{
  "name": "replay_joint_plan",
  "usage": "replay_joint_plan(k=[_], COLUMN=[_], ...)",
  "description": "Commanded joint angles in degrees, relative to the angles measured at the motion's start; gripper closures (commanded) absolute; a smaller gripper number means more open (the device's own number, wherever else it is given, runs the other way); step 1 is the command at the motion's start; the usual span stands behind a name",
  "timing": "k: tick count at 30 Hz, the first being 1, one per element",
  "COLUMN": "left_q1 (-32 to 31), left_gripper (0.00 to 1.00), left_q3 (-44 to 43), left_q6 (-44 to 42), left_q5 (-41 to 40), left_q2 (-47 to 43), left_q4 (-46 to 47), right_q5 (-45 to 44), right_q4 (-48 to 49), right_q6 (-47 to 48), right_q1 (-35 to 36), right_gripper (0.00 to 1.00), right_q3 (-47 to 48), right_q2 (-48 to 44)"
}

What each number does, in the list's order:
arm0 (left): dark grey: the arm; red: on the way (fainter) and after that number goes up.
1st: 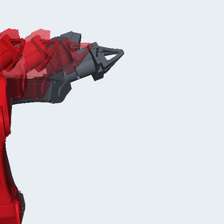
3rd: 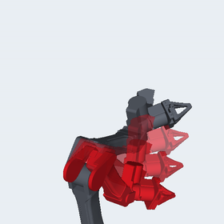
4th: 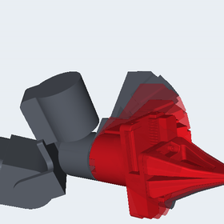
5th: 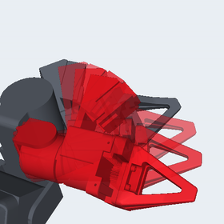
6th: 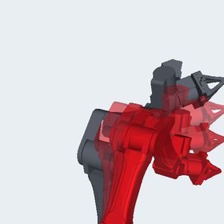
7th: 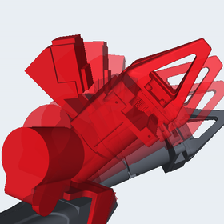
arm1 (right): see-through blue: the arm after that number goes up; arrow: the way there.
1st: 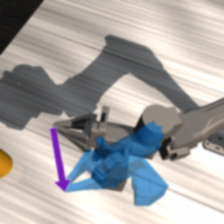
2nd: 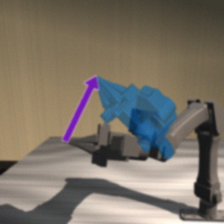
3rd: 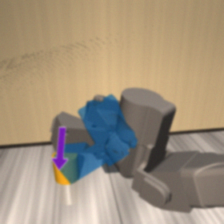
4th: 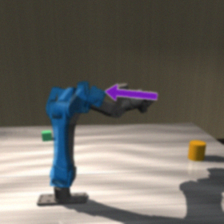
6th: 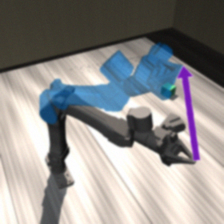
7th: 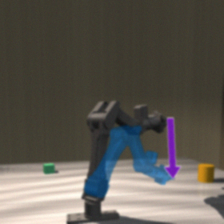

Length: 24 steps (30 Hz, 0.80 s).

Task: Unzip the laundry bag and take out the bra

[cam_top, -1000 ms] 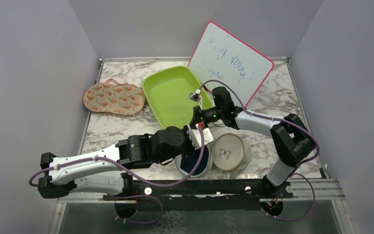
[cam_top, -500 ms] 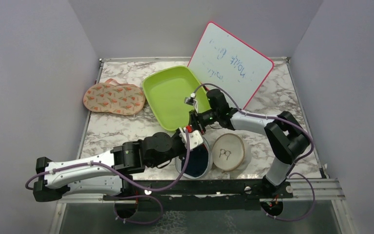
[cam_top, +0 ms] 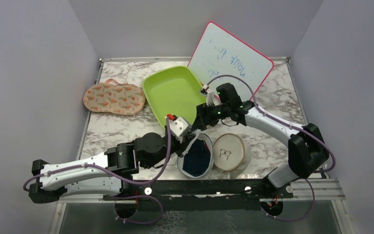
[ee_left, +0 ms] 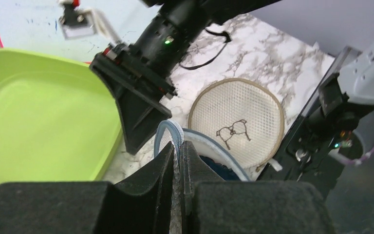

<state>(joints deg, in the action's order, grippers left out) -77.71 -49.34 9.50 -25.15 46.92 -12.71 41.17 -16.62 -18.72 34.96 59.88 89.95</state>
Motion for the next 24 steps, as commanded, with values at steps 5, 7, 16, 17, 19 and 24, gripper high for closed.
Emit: replay_joint_plan(k=[5, 7, 16, 17, 19, 24], left_q1=[0.3, 1.0, 20.0, 22.0, 25.0, 29.6], left_gripper=[1.00, 1.00, 1.00, 1.00, 1.00, 1.00], left_q3=[-5.6, -6.6, -2.9, -2.5, -1.5, 1.4], left_q6=[15.8, 17.5, 22.7, 22.7, 22.8, 25.7], left_q5=[-7.0, -7.1, 9.7, 11.4, 14.5, 19.7], left_q2=[2.0, 2.8, 3.1, 2.7, 1.7, -1.4], left_q4=[-7.2, -9.3, -10.9, -10.8, -10.1, -9.6], right_q5=[-22.7, -19.8, -16.5, -14.5, -10.1, 1.8], right_q4=[-21.6, -22.5, -22.4, -22.8, -23.8, -20.9], right_q6=[0.9, 1.5, 3.6, 5.2, 8.0, 9.0], right_q1=[0.0, 0.0, 0.0, 0.0, 0.2, 3.0], right_gripper=[0.10, 0.10, 0.12, 0.14, 0.22, 0.35], right_q3=[3.3, 2.3, 1.5, 2.1, 3.4, 4.0], right_q2=[-8.6, -10.1, -17.7, -17.7, -17.1, -16.5])
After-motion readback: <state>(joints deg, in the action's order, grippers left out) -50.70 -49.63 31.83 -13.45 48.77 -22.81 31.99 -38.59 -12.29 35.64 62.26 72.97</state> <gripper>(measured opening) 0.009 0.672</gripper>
